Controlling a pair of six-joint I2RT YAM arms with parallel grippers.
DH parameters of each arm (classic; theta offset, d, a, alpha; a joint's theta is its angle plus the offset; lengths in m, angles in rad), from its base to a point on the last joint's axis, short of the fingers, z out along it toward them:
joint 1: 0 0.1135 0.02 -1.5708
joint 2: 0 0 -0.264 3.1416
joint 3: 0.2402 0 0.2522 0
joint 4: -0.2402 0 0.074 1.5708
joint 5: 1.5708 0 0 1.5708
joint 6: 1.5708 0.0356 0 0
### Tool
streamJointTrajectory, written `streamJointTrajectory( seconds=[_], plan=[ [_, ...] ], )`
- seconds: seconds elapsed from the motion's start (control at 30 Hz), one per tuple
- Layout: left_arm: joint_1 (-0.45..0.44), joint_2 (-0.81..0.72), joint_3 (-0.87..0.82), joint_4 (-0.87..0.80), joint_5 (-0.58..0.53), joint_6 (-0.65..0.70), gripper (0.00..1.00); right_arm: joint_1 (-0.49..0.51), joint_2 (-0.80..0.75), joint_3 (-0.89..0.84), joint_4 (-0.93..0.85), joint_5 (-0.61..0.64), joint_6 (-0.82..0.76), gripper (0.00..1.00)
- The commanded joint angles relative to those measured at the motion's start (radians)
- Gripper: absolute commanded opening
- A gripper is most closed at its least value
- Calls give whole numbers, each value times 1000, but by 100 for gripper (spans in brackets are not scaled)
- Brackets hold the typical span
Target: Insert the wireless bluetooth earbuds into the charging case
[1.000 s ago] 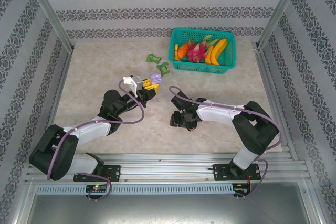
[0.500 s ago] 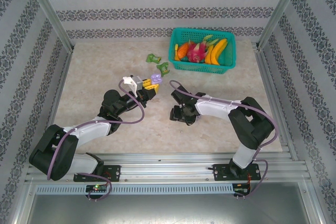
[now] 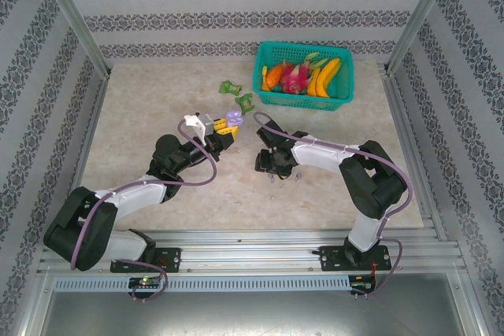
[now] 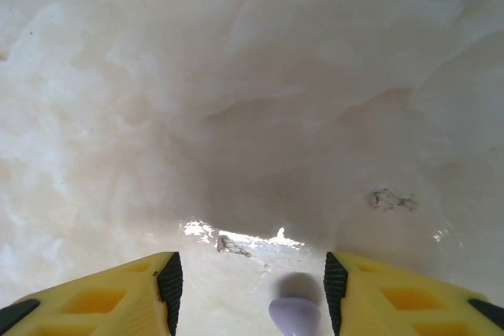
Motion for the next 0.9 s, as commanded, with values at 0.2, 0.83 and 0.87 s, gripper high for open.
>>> streamJointTrajectory(
  seconds=[0.2,0.83,0.87],
  plan=[
    [15,3,0,51,2,-10,0,15,-1,-4,-66,52,-74,51],
    [17,2,-1,50,0,-10,0,93,99,93,-180,183,-115,41],
    [16,1,0,51,1,-9,0,95,98,91,-181,187,-114,40]
  ],
)
